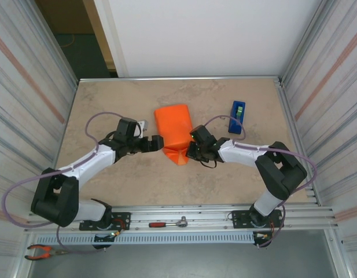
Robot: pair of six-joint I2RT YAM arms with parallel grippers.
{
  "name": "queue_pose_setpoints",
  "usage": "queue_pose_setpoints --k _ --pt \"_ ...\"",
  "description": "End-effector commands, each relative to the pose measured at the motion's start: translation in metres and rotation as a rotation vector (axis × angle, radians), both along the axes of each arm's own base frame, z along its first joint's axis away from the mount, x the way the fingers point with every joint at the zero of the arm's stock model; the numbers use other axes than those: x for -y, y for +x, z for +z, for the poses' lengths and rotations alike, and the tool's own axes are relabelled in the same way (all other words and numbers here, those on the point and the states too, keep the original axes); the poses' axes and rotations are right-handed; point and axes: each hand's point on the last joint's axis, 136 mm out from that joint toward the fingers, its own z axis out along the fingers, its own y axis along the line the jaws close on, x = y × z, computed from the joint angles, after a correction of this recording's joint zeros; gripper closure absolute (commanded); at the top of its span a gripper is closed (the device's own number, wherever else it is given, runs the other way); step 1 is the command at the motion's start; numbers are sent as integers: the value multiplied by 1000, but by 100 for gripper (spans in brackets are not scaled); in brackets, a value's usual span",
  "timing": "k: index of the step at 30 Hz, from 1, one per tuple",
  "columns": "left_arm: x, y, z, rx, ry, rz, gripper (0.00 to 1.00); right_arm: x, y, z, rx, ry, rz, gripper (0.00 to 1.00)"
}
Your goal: Wrap the gift box in paper
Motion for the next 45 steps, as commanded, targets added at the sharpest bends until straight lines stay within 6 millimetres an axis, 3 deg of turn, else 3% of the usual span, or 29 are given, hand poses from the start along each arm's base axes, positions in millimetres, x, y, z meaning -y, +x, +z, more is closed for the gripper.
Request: queue_pose_setpoints --k 1,10,14,19,31,45 --pt "11 -3 -2 -46 -26 -20 3 6 -6 7 7 -5 -61 100" --pt "8 7 -16 -50 32 0 3 -1 -21 -5 -21 -12 -63 100" --pt "4 7 -27 -70 65 14 3 -2 -21 -4 -26 0 -70 82" --pt "1 6 -34 -96 78 25 2 1 -24 -5 -34 2 -80 71" --pt "9 13 17 -6 22 7 1 10 -29 -6 -47 -39 -93 60" --pt "2 6 21 5 26 5 1 -16 -21 -11 -53 -40 -53 62"
